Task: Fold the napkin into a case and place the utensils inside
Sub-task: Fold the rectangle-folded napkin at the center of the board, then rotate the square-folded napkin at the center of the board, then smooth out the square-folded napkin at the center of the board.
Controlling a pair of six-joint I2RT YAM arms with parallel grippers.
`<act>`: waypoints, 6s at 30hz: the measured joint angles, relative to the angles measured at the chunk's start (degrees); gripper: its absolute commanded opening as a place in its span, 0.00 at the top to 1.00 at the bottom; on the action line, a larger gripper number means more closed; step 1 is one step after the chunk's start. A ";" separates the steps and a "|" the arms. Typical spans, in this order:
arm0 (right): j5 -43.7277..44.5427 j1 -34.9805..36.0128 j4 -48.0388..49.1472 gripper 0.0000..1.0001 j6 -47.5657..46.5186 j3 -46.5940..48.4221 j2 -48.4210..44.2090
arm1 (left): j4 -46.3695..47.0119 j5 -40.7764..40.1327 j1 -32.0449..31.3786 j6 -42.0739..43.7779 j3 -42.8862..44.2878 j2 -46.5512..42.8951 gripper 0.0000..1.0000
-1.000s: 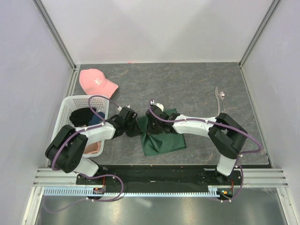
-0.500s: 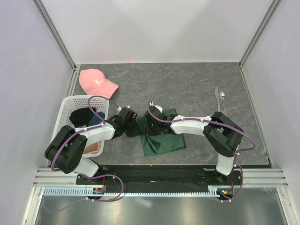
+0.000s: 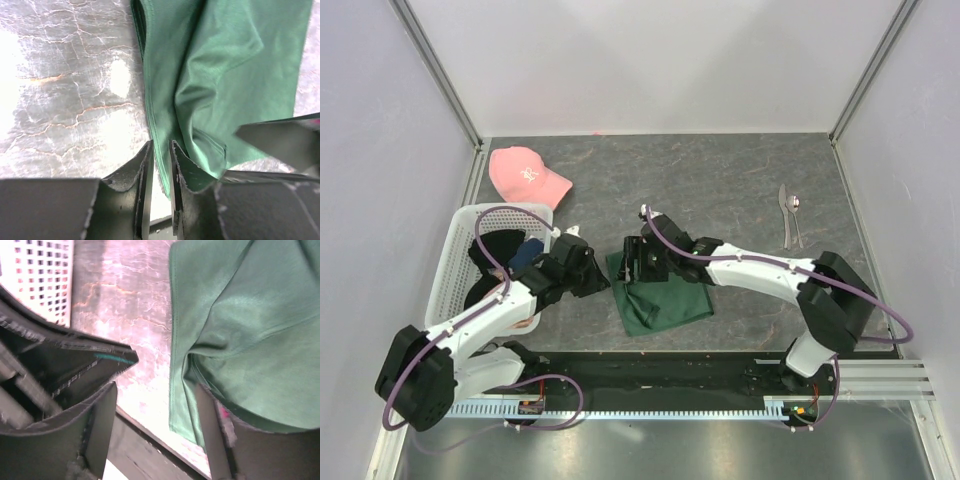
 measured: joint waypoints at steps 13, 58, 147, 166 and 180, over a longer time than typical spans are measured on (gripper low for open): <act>-9.66 -8.37 1.68 0.16 -10.43 -11.69 -4.48 | -2.58 4.42 0.00 2.71 4.02 -1.44 0.75; -12.31 -10.47 5.64 0.24 -11.17 -3.61 5.18 | -9.86 -2.91 0.07 2.19 2.58 -11.80 0.75; 6.80 -24.44 -4.04 0.59 -26.93 0.44 6.40 | 14.45 8.35 -10.32 2.32 11.52 28.68 0.68; -1.33 -23.93 -17.42 0.39 -1.14 -29.83 -34.53 | -6.23 4.92 -10.38 -5.84 2.99 2.95 0.37; -3.28 -18.56 -11.54 0.52 16.00 -39.85 -38.05 | -4.98 4.94 -10.38 -8.50 -0.09 3.61 0.42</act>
